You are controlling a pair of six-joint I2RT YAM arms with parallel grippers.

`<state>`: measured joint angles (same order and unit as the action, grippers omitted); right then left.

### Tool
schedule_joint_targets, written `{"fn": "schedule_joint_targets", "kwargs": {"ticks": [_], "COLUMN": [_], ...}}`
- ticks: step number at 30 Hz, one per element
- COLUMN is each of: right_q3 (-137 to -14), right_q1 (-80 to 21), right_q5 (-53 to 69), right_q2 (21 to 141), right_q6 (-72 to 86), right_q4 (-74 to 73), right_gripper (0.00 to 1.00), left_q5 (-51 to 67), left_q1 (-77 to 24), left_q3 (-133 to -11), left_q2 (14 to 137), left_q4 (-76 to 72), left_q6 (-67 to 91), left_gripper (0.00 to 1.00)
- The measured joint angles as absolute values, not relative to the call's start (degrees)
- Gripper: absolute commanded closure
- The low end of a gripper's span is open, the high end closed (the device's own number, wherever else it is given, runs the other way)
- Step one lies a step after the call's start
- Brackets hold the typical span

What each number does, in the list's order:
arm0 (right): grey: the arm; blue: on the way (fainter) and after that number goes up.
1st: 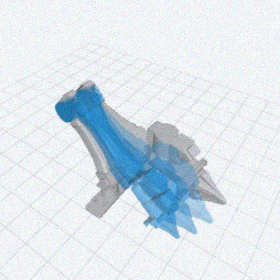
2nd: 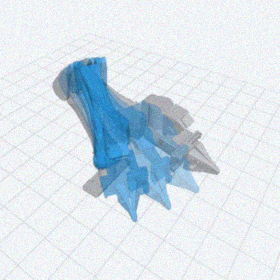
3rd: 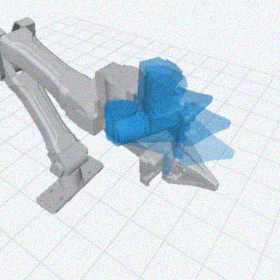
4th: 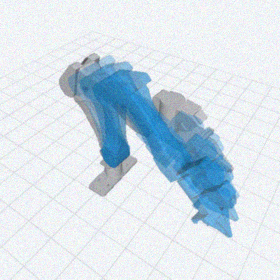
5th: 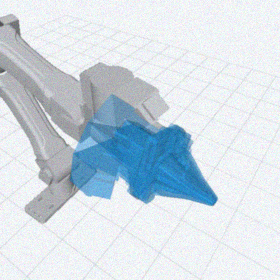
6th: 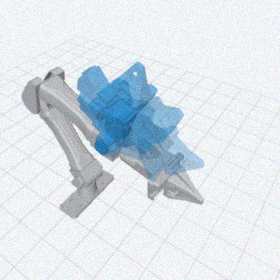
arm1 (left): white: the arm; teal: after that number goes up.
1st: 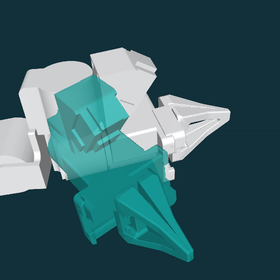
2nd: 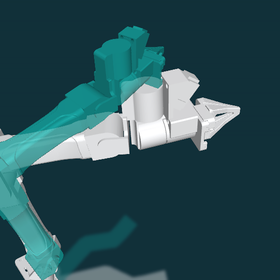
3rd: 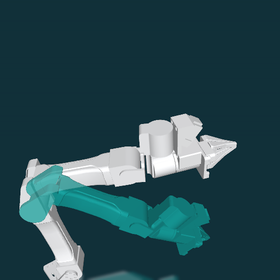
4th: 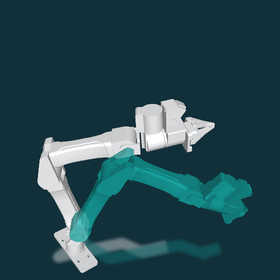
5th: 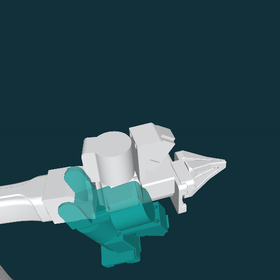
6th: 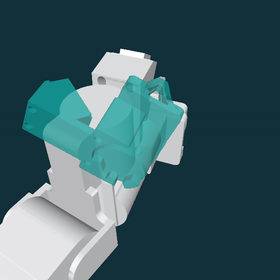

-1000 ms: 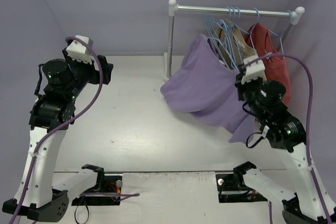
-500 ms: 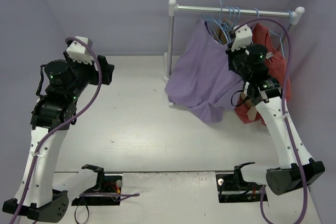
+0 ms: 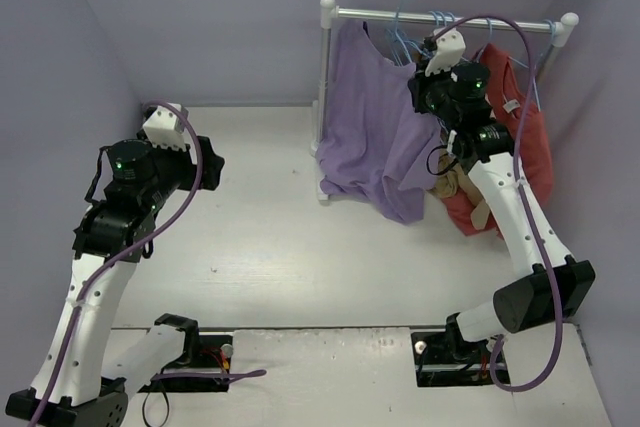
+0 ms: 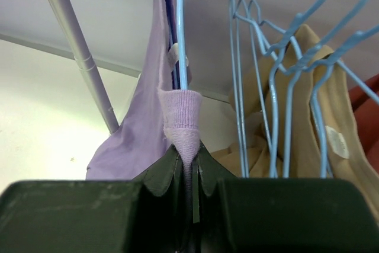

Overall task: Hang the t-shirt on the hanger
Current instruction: Place the hanger at the clothesline, then reset both arms

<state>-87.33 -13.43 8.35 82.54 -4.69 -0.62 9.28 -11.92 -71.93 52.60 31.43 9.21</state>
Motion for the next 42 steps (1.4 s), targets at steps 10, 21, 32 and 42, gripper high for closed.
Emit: {"fn": "schedule_joint_targets", "kwargs": {"ticks": [10, 21, 32, 42], "right_q3": [-74.1, -68.8, -60.9, -49.2], "right_q1": [-14.8, -15.4, -14.7, -14.6], "right_q5": [7.5, 6.5, 3.8, -6.1], "right_q2": [83.1, 81.3, 49.7, 20.1], "right_q6": [-1.3, -0.3, -2.0, -4.5], "right_q4": [7.4, 10.7, 8.6, -0.1], "right_gripper": [0.96, 0.25, 0.0, 0.0], "left_q5": [6.6, 2.0, -4.1, -9.1], "left_q1": [-12.0, -12.1, -13.2, -15.1], "left_q3": [-69.9, -70.2, -75.1, -76.0], "left_q2": [49.7, 47.0, 40.0, 34.6], "left_q4": [34.7, 39.1, 43.3, 46.3], "left_q6": [8.6, 4.8, 1.1, -0.3], "left_gripper": [0.28, 0.25, 0.22, 0.22]}}
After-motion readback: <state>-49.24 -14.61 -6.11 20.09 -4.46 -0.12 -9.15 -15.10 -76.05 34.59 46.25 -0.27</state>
